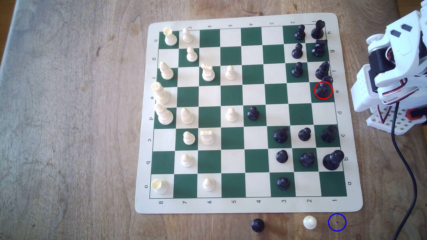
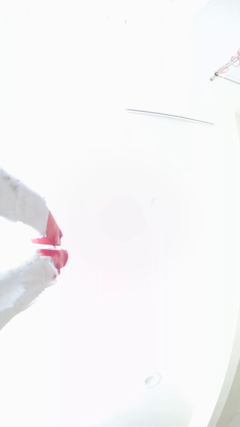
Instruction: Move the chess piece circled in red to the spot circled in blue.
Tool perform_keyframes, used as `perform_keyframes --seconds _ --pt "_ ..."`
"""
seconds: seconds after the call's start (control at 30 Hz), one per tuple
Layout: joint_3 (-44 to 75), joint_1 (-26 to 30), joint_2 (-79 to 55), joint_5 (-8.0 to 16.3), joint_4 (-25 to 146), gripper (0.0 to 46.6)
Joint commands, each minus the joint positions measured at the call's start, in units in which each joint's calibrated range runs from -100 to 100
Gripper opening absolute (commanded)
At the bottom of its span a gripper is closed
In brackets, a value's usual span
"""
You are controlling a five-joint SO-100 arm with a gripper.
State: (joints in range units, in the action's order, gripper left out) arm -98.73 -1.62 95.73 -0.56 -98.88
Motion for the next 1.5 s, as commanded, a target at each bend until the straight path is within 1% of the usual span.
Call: perform_keyframes --seconds 0.0,0.03,0.1,0.23,0.33,0.37,0.47,0.5,0.53,0.6,0.67,0.77,0.93,0.97,1.07,1.1,1.17,1.23,1.27,1.37,1.4,1.47 --pt "0.73 -5.85 0.03 -0.1 -0.38 0.2" --pt "1.55 -6.24 0.03 -0.1 0.11 0.2" --pt "3.18 -4.83 0.03 -0.1 3.88 0.2" --pt "8.98 -1.78 0.03 -0.1 19.61 0.2" --pt "12.88 -1.62 0.03 -0.1 30.17 0.2" --pt "15.14 -1.62 0.03 -0.1 37.79 0.2" --pt "19.04 -1.7 0.11 0.1 49.5 0.2" --pt "19.59 -1.62 0.11 0.1 50.65 0.2" --pt "23.12 -1.62 0.11 0.1 57.28 0.2" --pt "26.93 -2.09 0.11 0.1 64.81 0.2" --pt "30.83 -3.11 0.11 0.15 73.74 0.2" --pt "32.91 -4.44 0.11 0.15 81.6 0.2" --pt "36.72 -5.07 0.03 0.24 95.85 0.2" --pt "38.81 -6.24 -0.06 0.29 102.24 0.2" --pt "41.07 -8.74 -0.06 0.34 110.1 0.2" --pt "43.88 -11.71 -0.06 0.34 118.7 0.2" --pt "45.24 -14.76 -0.06 0.34 125.26 0.2" --pt "45.79 -15.16 -0.06 0.34 130.01 0.2" --pt "46.42 -13.9 -0.06 0.39 134.67 0.5" --pt "46.88 -14.53 -0.31 0.2 140.16 5.0" --pt "47.87 -15.31 -1.24 0.1 143.93 7.5" --pt "48.51 -15.16 -2.09 0.1 148.52 9.1"
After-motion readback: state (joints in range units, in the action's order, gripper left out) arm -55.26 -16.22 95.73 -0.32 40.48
